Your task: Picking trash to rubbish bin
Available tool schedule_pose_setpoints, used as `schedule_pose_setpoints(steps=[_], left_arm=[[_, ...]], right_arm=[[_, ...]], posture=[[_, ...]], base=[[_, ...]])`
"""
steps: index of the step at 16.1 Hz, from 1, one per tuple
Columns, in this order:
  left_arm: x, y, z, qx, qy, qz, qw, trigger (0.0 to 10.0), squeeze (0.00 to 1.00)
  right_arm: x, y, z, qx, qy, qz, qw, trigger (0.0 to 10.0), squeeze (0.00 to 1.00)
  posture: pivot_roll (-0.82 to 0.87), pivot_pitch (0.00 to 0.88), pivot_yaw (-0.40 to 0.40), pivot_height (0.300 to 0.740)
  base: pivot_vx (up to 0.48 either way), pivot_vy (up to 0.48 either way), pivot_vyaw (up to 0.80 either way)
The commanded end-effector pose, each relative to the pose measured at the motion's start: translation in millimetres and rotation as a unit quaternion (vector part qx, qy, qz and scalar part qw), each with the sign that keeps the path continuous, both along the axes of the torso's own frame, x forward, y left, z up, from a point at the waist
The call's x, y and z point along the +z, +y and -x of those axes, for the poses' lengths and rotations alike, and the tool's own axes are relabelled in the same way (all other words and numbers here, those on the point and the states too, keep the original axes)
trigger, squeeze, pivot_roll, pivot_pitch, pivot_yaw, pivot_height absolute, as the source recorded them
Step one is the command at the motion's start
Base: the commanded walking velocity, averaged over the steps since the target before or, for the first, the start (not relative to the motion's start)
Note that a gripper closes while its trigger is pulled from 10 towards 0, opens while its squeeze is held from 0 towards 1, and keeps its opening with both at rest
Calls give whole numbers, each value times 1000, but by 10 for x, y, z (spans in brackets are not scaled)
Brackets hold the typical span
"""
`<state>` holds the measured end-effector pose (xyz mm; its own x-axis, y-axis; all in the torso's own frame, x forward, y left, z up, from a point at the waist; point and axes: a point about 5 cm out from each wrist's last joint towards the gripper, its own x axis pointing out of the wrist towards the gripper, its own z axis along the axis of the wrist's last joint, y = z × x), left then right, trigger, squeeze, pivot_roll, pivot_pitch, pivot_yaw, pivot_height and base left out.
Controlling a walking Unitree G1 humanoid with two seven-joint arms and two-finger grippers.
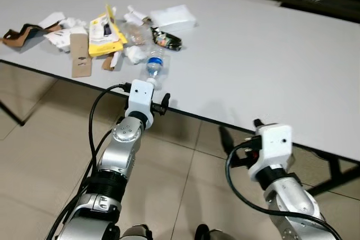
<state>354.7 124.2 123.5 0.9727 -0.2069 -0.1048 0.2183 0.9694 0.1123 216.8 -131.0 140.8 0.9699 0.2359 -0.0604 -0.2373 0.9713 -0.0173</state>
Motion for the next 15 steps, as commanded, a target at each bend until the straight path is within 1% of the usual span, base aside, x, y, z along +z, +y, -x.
schedule_pose_setpoints(steps=[1,3,10,15], left_arm=[[17,3,-28,3,-3,1,1000,10000,0],[10,21,-58,6,-2,-4,1000,10000,0],[-24,37,-94,10,-1,-10,1000,10000,0],[40,66,-164,18,-12,-13,1000,10000,0]], right_arm=[[10,-15,38,4,4,-3,1000,10000,0],[18,-18,30,7,3,-2,1000,10000,0],[11,34,56,15,5,-3,1000,10000,0],[14,47,90,18,7,-3,1000,10000,0]], posture=[[139,160,-60,740],[139,161,-60,740],[134,172,-57,740],[125,184,-55,740]], base=[[0,0,0],[0,0,0],[0,0,0],[0,0,0]])
